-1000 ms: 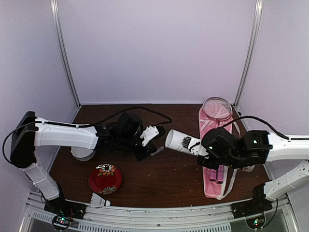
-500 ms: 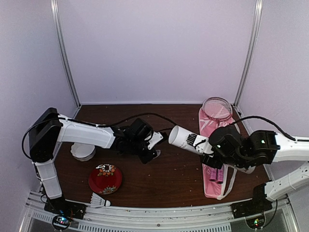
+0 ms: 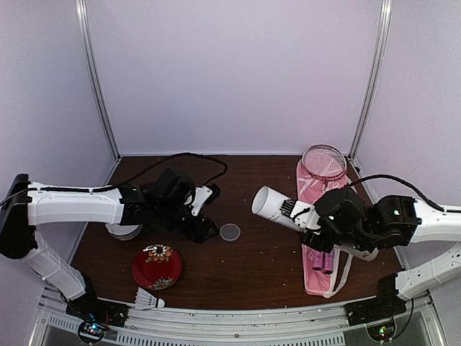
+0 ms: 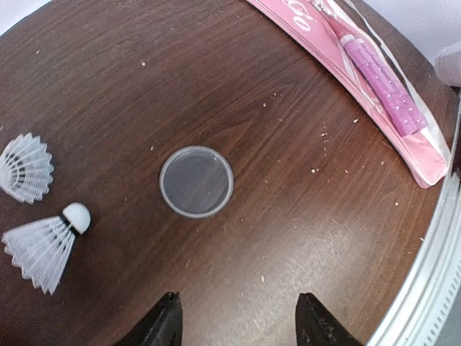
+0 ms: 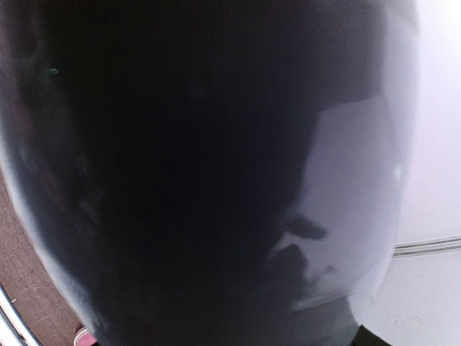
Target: Pack up the badminton gear
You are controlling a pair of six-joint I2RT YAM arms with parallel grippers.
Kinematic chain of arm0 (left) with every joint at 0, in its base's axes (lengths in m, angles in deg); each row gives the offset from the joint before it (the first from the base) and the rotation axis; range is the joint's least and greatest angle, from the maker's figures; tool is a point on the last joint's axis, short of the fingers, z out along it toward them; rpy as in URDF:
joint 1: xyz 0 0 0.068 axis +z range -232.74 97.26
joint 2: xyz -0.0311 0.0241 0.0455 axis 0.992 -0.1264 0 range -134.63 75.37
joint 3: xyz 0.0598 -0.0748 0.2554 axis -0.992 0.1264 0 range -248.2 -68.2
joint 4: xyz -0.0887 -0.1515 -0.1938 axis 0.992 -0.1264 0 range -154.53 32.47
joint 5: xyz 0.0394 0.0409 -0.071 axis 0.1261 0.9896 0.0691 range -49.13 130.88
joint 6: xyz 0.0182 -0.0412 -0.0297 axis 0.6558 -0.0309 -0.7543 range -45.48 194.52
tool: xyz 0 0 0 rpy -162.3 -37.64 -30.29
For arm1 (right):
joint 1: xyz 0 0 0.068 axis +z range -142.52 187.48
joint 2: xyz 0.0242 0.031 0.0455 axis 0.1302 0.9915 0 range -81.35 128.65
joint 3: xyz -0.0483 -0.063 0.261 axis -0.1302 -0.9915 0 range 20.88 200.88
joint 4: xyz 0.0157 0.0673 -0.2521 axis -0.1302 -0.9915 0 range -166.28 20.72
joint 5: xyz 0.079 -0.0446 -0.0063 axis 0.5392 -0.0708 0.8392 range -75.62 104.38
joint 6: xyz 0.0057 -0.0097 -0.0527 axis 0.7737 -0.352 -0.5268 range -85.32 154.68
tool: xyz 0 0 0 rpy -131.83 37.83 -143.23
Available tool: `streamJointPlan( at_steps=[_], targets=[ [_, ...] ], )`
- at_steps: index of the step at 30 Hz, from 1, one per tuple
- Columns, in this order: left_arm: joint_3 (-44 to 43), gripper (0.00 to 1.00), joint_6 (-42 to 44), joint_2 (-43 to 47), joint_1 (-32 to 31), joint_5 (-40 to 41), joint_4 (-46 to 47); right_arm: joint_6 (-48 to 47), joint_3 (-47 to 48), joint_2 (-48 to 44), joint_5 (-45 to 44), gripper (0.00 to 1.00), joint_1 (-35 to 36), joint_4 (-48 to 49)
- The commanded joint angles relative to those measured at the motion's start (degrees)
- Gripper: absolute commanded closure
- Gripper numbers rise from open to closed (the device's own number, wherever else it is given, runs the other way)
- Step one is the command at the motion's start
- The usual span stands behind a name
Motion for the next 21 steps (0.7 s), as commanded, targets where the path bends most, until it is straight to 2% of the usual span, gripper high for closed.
streamJointPlan(
  at_steps=[1,5,8,14,18,21],
  targets=[
    [6.4,0.41,-14.3,10.1,0.1,2.5,-7.1,0.5,-0.4,-1.7,0.5,0.52,-0.2,2.6],
    [8.3,0.35,-24.1,18.2,0.1,8.2,-21.8,0.5,-0.4,-2.3,1.0,0.52,-0.2,2.9],
    [10.0,0.34,-32.3,22.7,0.1,8.5,-30.8,0.5,-0.5,-2.3,1.0,0.52,-0.3,2.9],
    [17.6,0.33,-45.0,33.3,-0.1,4.8,-35.1,0.5,-0.6,-2.2,1.2,0.51,-0.2,2.8],
    [18.0,0.31,-48.6,36.8,-0.6,6.2,-43.0,0.4,-0.6,-2.3,1.4,0.51,-0.3,2.8],
    [20.3,0.30,-51.4,37.7,-1.6,3.6,-43.5,-0.1,-0.3,-2.0,1.2,0.51,-0.2,2.6]
  ],
)
